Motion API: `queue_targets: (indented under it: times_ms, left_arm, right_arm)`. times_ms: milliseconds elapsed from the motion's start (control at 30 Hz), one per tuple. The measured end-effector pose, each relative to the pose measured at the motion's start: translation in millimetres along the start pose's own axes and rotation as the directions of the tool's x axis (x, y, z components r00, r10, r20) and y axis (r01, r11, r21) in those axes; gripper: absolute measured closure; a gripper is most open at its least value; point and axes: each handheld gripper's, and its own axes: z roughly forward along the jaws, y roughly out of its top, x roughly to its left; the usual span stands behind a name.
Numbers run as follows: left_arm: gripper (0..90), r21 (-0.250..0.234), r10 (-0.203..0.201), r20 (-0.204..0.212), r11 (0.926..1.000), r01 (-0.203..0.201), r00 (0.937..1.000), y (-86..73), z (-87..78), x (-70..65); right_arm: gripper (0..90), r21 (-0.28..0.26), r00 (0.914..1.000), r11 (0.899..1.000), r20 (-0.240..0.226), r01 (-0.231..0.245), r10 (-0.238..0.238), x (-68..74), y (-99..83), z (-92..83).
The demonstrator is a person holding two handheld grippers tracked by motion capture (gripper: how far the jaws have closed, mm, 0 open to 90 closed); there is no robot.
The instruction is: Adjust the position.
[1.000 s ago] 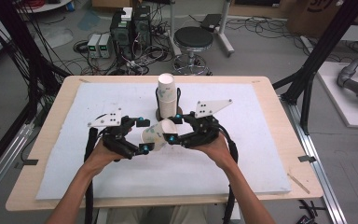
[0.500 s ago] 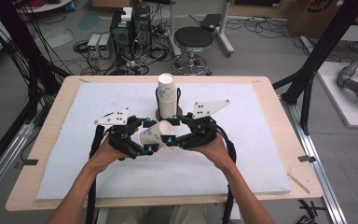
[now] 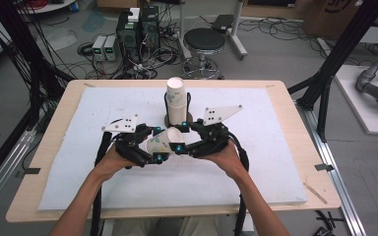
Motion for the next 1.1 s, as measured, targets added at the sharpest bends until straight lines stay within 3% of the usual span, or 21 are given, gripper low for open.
queue_targets:
  times_ms: [167,500,1100]
  left_arm:
    - [22.1,0.007,0.026,0.016,0.9996,-0.027,0.9995,-0.3,-1.0,-0.8]
    - [28.9,0.004,0.041,0.026,0.9991,-0.041,0.9988,-0.1,-3.2,-2.8]
    - [32.0,0.012,0.059,0.032,0.9982,-0.059,0.9978,0.0,-2.8,-3.7]
  right_arm:
    - [38.0,-0.003,1.0,1.0,-0.003,-0.001,0.001,0.4,0.0,-0.2]
    - [38.1,-0.006,1.0,1.0,-0.008,-0.002,0.002,0.7,-0.2,-0.6]
    - [37.5,-0.007,0.9997,1.0,-0.025,-0.006,0.006,-1.5,-2.3,-0.2]
